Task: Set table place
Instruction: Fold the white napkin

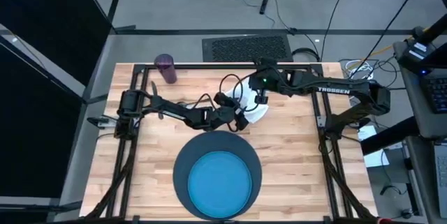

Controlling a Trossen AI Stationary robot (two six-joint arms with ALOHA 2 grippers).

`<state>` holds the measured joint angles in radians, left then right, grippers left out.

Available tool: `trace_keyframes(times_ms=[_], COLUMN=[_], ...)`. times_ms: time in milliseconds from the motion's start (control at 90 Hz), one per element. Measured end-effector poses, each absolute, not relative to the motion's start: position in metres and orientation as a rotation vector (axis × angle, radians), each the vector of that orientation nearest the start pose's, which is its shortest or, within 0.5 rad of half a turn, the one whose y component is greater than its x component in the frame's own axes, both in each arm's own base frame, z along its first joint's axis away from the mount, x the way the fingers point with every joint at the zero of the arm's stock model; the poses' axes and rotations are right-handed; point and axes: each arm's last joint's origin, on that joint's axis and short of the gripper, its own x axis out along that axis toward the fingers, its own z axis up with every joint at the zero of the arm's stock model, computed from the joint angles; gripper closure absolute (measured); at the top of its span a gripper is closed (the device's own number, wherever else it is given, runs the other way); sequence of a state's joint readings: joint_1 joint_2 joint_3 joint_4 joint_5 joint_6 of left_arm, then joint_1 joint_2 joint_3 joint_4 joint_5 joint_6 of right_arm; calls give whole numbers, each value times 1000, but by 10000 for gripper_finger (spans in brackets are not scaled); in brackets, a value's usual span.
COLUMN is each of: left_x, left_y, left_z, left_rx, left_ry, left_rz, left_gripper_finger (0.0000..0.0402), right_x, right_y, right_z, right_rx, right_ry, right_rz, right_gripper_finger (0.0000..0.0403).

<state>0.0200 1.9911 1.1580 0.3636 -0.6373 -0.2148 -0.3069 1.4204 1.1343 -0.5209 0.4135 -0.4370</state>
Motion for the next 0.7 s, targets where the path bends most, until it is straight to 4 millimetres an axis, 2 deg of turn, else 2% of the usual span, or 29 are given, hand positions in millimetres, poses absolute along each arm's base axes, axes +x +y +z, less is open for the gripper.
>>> trace_keyframes(times_ms=[322,544,700], left_x=[415,418,418], left_y=[27,24,24], left_z=[157,159,159], left_rx=[-122,-273,-263], left_ry=[423,368,377], left_rz=[695,626,625], left_gripper_finger=[170,170,170], right_x=[284,284,284], right_y=[-98,-98,-98], right_z=[286,287,287], right_rx=[-409,-408,-408], right_ry=[910,907,904], right_rz=[-449,-454,-454], right_gripper_finger=[403,403,403])
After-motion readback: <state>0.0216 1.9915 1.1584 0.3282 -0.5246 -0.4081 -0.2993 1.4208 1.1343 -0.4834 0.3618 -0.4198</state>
